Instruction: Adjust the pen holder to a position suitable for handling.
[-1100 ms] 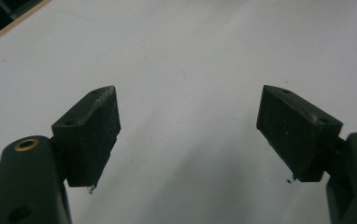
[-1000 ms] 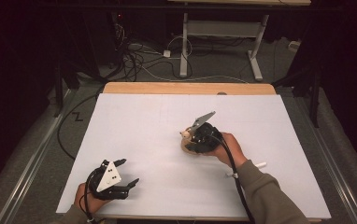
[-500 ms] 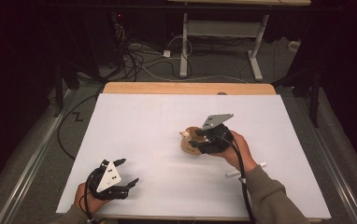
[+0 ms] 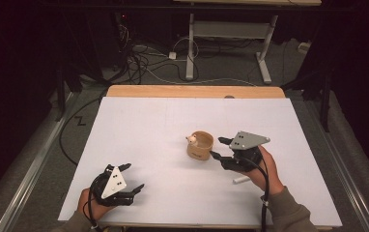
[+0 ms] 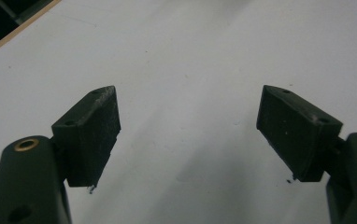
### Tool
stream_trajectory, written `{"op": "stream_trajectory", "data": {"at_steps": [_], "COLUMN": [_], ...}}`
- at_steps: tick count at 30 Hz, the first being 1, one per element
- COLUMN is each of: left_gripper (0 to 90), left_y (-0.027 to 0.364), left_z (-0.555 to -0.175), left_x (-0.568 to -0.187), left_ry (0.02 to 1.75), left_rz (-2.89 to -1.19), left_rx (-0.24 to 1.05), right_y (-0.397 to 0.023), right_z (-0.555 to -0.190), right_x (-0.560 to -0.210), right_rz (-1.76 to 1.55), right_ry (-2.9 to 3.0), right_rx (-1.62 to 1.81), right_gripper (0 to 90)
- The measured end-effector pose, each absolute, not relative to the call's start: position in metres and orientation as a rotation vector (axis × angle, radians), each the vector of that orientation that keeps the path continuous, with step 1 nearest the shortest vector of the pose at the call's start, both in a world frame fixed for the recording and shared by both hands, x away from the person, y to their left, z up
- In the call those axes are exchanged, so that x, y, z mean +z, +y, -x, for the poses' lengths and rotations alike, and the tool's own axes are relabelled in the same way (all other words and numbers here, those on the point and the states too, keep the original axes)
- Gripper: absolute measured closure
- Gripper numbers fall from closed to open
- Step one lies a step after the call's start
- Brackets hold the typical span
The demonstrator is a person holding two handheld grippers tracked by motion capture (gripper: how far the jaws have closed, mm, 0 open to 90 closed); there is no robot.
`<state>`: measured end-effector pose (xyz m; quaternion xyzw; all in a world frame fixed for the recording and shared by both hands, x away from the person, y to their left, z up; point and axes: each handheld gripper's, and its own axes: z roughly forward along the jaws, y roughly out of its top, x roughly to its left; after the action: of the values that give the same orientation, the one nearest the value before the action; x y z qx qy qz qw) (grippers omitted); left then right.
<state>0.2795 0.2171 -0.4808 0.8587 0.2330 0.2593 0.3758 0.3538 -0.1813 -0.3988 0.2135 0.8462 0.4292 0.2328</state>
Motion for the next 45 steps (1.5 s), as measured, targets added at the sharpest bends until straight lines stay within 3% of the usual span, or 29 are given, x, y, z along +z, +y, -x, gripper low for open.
{"op": "stream_trajectory", "data": {"at_steps": [10, 24, 45], "left_gripper": [20.9, 20.9, 20.9], "left_y": [0.215, 0.216, 0.215], "left_z": [-0.281, -0.281, -0.281], "left_x": [-0.481, -0.481, -0.483], "left_ry": [0.58, 0.58, 0.564], "left_rz": [-2.212, -2.211, -2.218], "left_rx": [0.667, 0.672, 0.669], "right_y": [-0.206, -0.25, -0.304], "right_z": [-0.326, -0.291, -0.267], "right_x": [-0.4, -0.424, -0.463], "right_rz": [-0.579, -0.597, -0.728], "right_ry": [2.178, 2.065, 2.059], "right_rx": [1.18, 1.201, 1.132], "right_gripper": [33.8, 26.8, 24.9]}}
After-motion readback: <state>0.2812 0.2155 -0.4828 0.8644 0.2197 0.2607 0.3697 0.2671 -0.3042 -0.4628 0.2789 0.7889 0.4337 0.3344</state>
